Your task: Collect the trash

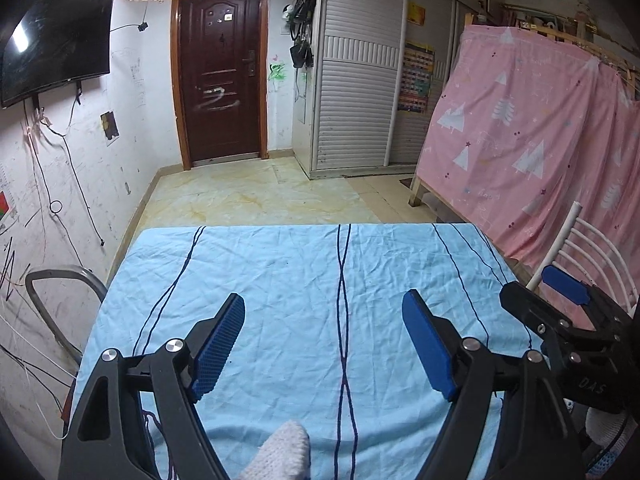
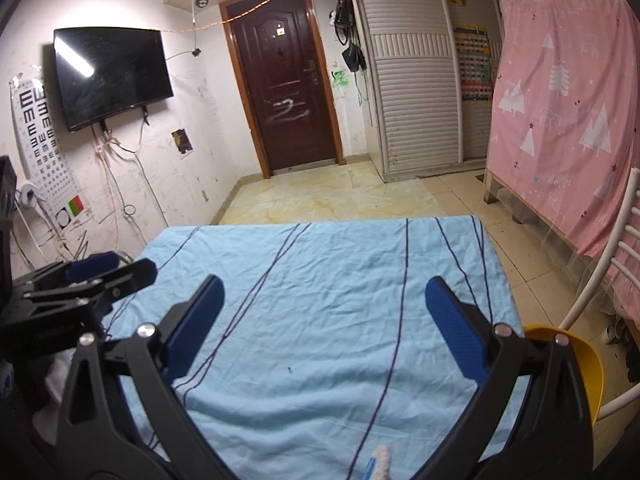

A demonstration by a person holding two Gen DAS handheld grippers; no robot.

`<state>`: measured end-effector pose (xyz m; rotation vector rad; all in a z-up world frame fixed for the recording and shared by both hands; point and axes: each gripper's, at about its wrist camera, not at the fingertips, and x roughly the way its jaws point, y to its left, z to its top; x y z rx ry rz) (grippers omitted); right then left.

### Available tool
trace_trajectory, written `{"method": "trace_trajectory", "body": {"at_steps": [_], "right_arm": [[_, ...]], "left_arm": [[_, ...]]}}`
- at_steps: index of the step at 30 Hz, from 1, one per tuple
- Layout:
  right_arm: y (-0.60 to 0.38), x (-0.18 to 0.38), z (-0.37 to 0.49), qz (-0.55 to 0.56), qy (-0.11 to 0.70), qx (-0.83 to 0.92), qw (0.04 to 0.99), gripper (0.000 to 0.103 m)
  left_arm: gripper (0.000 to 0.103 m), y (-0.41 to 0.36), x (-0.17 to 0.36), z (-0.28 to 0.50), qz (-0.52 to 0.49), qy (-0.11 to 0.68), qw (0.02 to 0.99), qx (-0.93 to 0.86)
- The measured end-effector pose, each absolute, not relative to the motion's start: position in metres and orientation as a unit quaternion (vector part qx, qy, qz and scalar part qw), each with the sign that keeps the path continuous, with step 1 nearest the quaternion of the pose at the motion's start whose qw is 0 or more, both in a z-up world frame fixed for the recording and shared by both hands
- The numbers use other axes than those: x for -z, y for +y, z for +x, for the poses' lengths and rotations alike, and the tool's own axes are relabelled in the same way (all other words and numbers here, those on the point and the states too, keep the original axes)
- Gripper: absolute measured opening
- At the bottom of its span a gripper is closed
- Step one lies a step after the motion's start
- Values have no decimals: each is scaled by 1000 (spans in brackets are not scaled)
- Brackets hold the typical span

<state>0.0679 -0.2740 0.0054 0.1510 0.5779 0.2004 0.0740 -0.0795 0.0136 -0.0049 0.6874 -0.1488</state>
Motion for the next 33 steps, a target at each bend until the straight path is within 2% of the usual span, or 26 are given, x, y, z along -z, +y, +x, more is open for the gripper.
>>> {"method": "trace_trajectory", "body": {"at_steps": [33], "right_arm": [[-271, -8, 69, 71, 285, -99, 951, 97]], "left_arm": [[72, -77, -13, 75, -2, 339, 938, 65]]}}
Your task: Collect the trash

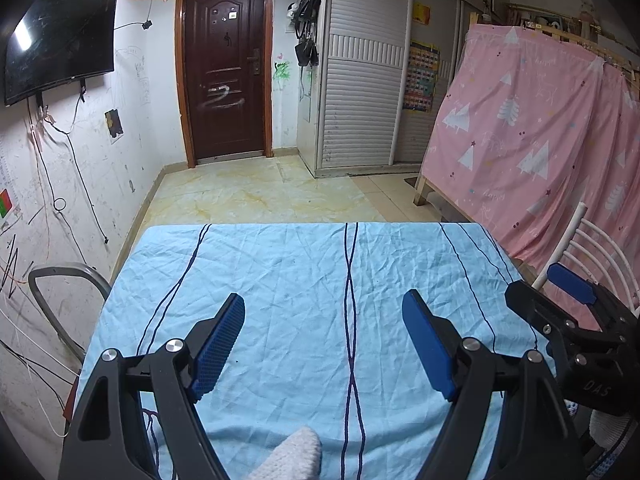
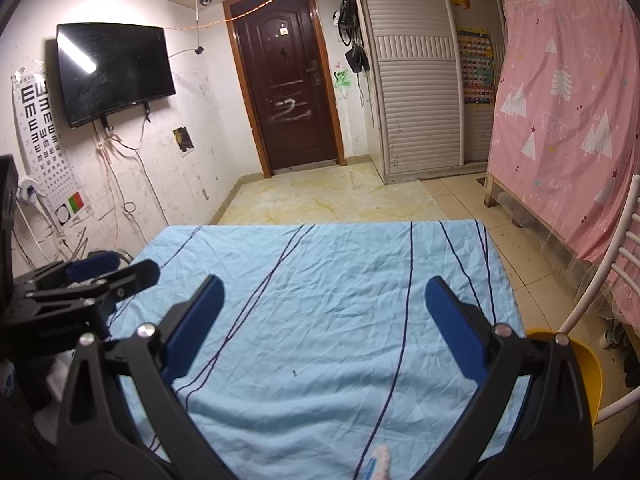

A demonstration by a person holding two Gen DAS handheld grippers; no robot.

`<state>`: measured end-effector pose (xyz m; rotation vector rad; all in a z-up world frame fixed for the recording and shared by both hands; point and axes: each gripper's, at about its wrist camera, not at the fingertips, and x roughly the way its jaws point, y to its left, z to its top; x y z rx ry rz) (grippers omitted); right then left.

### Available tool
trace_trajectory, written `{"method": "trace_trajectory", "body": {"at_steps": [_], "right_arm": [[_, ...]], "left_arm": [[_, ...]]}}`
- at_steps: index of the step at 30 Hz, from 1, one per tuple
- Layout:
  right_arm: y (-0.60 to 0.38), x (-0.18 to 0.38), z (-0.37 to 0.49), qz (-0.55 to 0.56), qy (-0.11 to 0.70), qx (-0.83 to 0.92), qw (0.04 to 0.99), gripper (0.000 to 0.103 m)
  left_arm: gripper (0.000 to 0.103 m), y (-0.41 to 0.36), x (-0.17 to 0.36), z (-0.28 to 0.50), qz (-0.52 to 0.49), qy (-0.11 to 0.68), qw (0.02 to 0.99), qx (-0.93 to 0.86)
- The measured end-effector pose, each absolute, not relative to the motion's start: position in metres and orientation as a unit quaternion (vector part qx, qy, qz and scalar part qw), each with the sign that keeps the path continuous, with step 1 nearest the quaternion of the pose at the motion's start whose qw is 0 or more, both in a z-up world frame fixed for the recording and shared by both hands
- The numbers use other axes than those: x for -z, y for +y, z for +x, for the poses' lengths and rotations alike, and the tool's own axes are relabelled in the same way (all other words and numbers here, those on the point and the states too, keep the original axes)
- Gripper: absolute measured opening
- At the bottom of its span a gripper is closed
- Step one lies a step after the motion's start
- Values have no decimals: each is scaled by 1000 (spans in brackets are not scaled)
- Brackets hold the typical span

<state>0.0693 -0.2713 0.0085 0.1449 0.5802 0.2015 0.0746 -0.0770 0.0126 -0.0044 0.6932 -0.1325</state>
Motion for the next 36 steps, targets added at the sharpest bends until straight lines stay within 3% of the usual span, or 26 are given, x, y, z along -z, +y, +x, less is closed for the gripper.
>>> {"method": "trace_trajectory", "body": {"at_steps": [36], "right_arm": [[-270, -2, 68, 69, 288, -100, 950, 97]], "left_arm": [[72, -86, -8, 75, 7, 342, 938, 59]]}}
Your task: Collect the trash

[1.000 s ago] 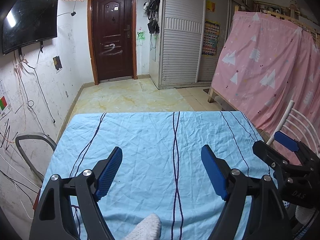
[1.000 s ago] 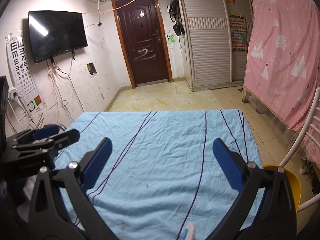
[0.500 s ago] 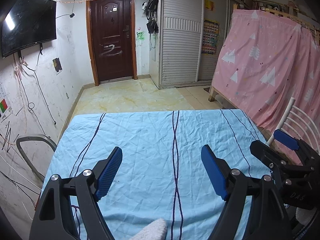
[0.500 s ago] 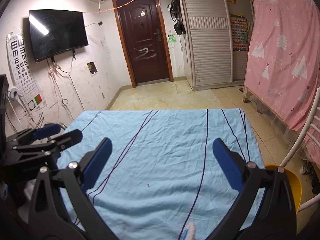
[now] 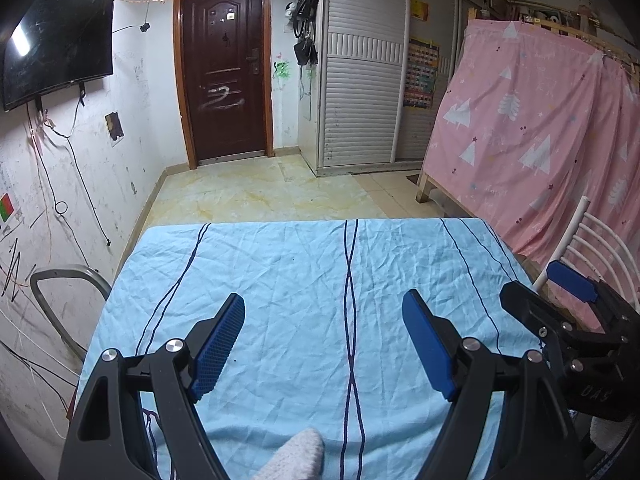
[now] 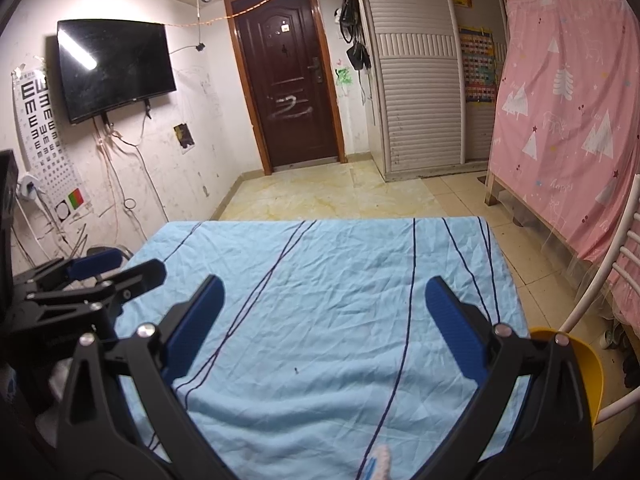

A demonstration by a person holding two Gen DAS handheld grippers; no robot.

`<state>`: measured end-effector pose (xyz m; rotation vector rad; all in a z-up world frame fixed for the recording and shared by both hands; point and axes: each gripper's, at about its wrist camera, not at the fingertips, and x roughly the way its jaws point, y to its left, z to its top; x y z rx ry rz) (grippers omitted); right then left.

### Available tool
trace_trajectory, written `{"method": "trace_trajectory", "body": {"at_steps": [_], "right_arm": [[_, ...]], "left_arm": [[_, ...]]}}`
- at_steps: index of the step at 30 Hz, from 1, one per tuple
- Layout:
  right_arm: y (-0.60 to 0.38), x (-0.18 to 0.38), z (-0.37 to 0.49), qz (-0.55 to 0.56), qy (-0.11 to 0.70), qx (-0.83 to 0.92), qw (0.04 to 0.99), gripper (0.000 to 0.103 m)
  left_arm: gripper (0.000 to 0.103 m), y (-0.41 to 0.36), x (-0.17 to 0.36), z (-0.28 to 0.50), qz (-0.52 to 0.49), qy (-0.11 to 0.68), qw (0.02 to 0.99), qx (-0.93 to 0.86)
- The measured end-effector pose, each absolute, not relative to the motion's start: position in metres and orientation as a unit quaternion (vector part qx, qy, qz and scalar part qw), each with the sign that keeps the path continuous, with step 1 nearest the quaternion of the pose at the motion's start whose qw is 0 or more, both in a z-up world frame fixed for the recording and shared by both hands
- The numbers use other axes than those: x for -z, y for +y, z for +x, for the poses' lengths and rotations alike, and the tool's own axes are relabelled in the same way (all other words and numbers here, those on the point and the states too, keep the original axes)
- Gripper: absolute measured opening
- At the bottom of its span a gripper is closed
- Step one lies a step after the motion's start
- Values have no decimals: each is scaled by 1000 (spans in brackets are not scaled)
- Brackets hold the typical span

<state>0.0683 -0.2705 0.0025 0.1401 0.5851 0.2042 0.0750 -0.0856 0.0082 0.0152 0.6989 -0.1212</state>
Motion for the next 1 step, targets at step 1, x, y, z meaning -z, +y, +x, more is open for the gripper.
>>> {"method": "trace_trajectory", "body": {"at_steps": [1], "right_arm": [[-271, -2, 68, 68, 288, -100, 950, 97]], "left_arm": [[72, -85, -8, 75, 8, 343, 938, 59]]}}
